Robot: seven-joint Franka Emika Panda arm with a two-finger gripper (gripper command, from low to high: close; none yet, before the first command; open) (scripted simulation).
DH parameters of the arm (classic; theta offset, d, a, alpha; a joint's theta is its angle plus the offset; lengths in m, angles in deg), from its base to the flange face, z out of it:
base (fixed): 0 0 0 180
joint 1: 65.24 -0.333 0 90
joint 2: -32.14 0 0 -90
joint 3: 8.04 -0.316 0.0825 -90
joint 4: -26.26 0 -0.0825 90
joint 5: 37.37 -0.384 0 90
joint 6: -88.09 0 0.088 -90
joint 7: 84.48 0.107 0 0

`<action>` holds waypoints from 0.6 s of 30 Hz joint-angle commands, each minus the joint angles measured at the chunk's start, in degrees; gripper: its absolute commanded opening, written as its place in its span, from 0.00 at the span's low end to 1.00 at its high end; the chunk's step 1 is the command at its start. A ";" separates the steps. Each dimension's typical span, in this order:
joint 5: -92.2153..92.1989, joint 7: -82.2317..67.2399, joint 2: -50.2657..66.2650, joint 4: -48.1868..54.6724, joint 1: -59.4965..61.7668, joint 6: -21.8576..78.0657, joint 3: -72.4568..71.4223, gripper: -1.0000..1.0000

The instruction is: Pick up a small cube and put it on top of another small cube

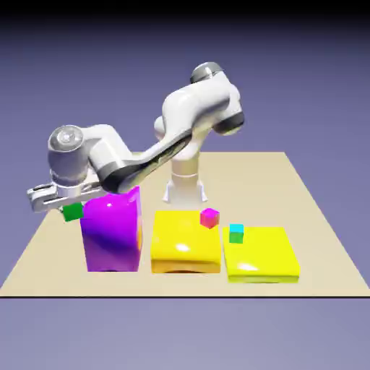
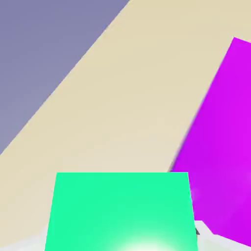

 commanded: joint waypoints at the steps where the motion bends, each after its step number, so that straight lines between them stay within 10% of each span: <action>1: -0.18 -0.99 -1.11 -1.70 -1.92 1.07 2.08 0.00; 18: -7.07 -12.95 -17.62 -26.60 -24.87 7.11 21.37 0.00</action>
